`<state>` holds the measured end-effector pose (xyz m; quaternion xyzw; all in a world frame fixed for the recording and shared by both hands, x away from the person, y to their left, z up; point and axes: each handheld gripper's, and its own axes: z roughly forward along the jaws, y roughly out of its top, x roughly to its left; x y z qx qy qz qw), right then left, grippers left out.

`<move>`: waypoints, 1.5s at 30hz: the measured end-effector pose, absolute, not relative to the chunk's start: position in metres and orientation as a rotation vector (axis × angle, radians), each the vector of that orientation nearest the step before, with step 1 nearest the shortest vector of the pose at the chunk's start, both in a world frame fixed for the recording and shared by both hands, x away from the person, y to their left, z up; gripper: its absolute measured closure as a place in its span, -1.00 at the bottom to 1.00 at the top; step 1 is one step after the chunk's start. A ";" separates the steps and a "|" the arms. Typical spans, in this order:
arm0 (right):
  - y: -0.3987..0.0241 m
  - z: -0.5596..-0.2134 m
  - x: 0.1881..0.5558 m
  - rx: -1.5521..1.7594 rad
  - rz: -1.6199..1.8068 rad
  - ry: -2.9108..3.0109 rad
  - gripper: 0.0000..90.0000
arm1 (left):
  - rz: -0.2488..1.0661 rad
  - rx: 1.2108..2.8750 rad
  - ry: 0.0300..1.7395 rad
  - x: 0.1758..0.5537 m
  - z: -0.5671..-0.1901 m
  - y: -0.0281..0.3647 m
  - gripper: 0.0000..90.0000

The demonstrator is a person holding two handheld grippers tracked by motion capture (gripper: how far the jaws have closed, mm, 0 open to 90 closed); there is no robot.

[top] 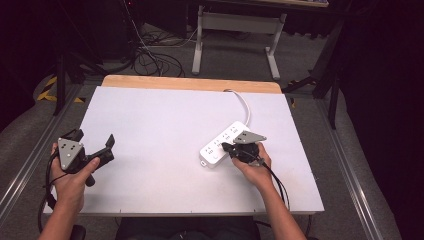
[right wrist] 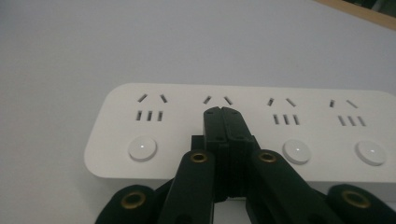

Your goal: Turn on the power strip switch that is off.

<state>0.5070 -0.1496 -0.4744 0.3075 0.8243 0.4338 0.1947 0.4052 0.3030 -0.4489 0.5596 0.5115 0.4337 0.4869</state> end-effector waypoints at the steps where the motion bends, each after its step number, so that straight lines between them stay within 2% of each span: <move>1: -0.149 -0.475 0.507 0.860 1.213 2.307 1.00 | 1.056 1.364 1.245 0.405 -0.449 0.303 -0.85; 18: -0.150 -0.479 0.507 0.978 1.264 2.263 1.00 | 1.054 1.370 1.249 0.405 -0.449 0.304 -0.85; 45: -0.140 -0.479 0.501 0.880 1.125 2.236 1.00 | 1.053 1.366 1.254 0.403 -0.450 0.305 -0.84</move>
